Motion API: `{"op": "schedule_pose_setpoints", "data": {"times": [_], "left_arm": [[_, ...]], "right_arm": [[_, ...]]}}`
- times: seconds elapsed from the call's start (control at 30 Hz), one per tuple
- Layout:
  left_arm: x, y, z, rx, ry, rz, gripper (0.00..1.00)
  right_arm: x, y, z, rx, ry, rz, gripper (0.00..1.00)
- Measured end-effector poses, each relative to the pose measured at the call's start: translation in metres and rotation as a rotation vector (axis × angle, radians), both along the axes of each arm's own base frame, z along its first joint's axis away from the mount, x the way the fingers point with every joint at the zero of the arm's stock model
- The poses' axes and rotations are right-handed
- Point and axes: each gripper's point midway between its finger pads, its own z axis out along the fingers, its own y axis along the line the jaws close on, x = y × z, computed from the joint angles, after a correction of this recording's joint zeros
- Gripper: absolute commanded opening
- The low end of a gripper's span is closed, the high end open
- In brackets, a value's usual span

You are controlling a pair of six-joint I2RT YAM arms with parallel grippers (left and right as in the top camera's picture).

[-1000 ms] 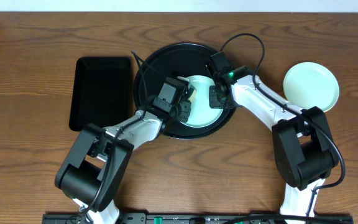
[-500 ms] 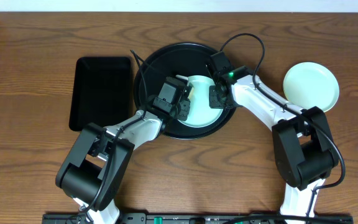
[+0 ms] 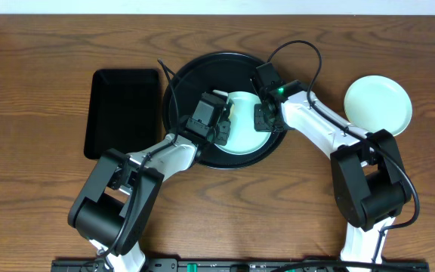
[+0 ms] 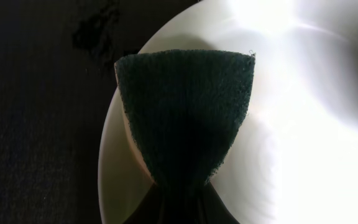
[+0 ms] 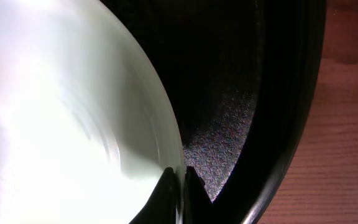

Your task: Clean dirty plates on tray and stack at the side

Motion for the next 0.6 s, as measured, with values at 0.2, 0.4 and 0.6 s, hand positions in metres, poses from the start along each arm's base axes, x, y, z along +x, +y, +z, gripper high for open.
{"op": "schedule_pose_setpoints", "data": {"times": [0.2, 0.4, 0.6], "left_arm": [[0.001, 0.0, -0.001, 0.001, -0.002, 0.002, 0.08], [0.006, -0.002, -0.003, -0.001, -0.025, -0.008, 0.08], [0.014, -0.002, -0.002, 0.001, -0.059, -0.02, 0.08]], "right_arm": [[0.0, 0.0, 0.0, 0.0, 0.0, 0.0, 0.01], [0.0, 0.0, 0.0, 0.001, 0.0, 0.0, 0.01], [0.0, 0.0, 0.0, 0.001, 0.0, 0.0, 0.01]]}}
